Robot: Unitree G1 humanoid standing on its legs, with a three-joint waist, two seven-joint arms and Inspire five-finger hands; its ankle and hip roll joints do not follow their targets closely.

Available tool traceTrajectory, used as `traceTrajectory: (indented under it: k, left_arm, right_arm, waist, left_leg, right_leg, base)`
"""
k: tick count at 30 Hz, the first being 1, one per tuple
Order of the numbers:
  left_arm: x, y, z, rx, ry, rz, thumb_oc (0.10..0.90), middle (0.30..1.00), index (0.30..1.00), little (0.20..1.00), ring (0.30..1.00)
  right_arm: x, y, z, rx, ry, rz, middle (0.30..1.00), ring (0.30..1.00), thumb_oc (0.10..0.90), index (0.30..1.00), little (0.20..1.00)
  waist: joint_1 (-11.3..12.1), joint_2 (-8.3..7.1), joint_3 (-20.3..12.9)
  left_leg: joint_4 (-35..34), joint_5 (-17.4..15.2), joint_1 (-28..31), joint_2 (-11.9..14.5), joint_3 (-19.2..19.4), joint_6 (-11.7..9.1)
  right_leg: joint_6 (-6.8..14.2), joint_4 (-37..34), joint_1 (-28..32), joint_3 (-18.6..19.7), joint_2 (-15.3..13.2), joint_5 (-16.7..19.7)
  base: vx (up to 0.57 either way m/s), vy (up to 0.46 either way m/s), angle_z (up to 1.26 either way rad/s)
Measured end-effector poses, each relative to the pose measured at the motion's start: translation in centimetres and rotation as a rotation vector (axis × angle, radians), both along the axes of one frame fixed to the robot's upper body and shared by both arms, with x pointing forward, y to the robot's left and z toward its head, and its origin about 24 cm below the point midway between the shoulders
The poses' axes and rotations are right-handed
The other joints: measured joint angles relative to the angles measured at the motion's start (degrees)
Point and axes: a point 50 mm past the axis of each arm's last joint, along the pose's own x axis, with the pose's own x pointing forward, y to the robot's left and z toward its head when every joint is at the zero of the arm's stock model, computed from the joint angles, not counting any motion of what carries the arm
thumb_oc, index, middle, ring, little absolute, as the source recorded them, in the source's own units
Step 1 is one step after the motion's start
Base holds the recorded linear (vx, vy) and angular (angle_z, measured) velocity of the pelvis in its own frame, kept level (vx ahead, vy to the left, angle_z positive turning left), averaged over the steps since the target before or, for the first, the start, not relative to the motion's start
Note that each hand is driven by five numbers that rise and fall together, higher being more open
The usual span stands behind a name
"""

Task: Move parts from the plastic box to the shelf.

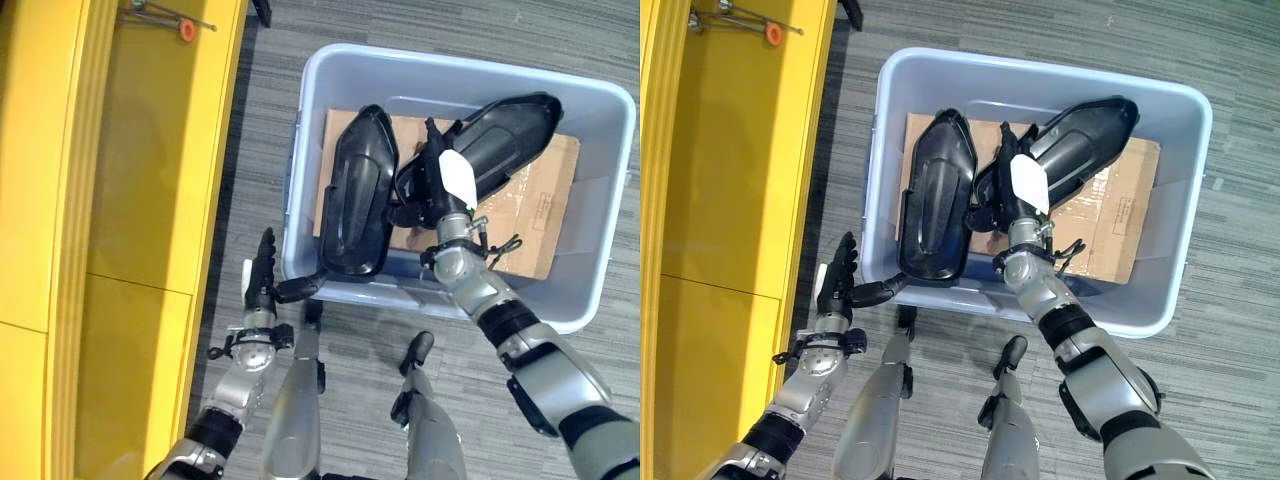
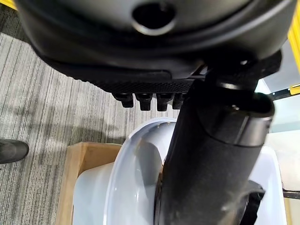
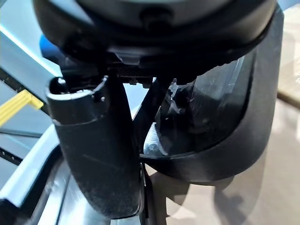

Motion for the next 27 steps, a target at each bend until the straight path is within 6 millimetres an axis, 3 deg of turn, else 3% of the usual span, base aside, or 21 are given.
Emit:
traceTrajectory:
  k: [10, 21, 27]
  left_arm:
    - [-0.6, 1.6, -0.5, -0.009, 0.015, 0.06, 0.9, 1.0, 1.0, 1.0, 1.0]
    - [-0.7, 2.3, -0.5, 0.003, 0.018, 0.058, 0.9, 1.0, 1.0, 1.0, 1.0]
    - [-1.1, 3.5, -0.7, -0.001, 0.027, 0.099, 0.9, 1.0, 1.0, 1.0, 1.0]
  right_arm:
    - [-2.0, -1.6, -3.0, -0.103, 0.059, 0.003, 1.0, 1.0, 0.9, 1.0, 1.0]
    - [-2.7, -3.4, -3.6, -0.119, 0.089, -0.016, 1.0, 1.0, 0.9, 1.0, 1.0]
    - [-3.5, -5.5, -2.6, -0.198, 0.05, -0.045, 1.0, 1.0, 0.9, 1.0, 1.0]
  waist:
    - [-2.5, -1.55, 0.5]
    - [-2.8, -2.65, 0.9]
    - [-3.8, -3.7, 1.1]
  left_leg:
    - [0.0, 0.1, 1.8, 0.4, 0.7, 0.1]
    - [0.0, 0.2, 2.8, 0.8, 1.0, 0.0]
    - [0.0, 0.2, 3.8, 0.8, 1.2, 0.0]
  right_leg:
    - [-0.1, 0.1, 1.3, 0.7, 0.3, 0.3]
    - [-0.2, 0.1, 2.0, 1.0, 0.4, 0.6]
    - [-0.3, 0.0, 3.0, 1.1, 0.5, 0.6]
  base:
    - [-0.01, -0.006, -0.03]
    - [-0.01, -0.002, -0.01]
    - [0.0, 0.0, 0.0]
